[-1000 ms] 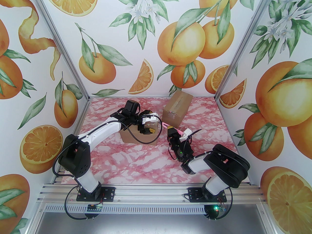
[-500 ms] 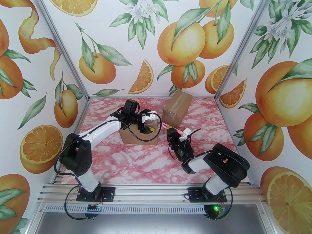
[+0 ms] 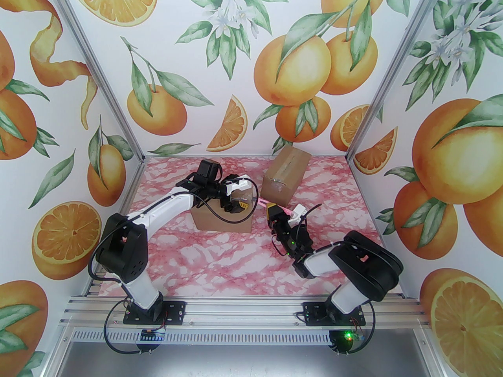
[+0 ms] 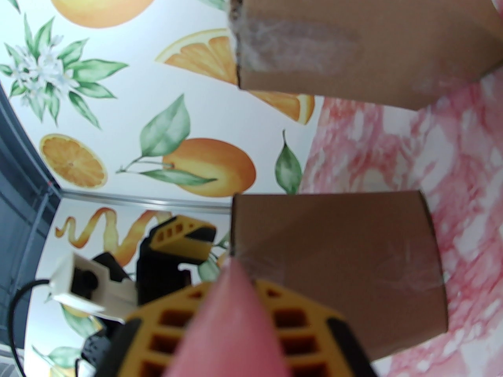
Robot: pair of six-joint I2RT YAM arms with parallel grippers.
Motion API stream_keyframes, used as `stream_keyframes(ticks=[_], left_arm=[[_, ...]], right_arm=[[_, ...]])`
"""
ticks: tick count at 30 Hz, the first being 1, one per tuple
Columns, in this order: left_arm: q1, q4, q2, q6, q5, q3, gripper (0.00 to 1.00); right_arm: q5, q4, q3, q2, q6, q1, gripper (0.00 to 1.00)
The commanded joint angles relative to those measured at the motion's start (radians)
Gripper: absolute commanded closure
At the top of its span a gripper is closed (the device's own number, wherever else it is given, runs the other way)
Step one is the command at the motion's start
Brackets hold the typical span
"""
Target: Unpack the express box
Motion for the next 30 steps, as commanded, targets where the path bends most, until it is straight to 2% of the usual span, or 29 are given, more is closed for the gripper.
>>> stream_keyframes(ticks=[1, 8, 18, 26, 30], left_arm=[[0.031, 0.032, 0.029, 0.002, -0.073, -0.023, 0.14], [0.055, 0.029, 0.038, -0.015, -0.066, -0.03, 0.15], [0.06, 0.079, 0.076, -0.137, -0.091, -0.012, 0.16], [0.059, 0.07, 0.007, -0.102, -0.08, -0.04, 0.15], [0.057, -0.016, -0.064, 0.007, -0.049, -0.053, 0.14]], right_arm=[[-0.092, -0.011, -0.005, -0.035, 0.002, 0.012, 1.0], [-0.105, -0.096, -0.021, -0.11, -0.01, 0.013, 1.0], [-0.13, -0.205, -0.023, -0.183, -0.01, 0.007, 1.0], [-0.088, -0.027, -0.039, -0.096, 0.054, 0.004, 1.0], [-0.082, 0.043, -0.027, -0.049, 0.073, 0.004, 1.0]])
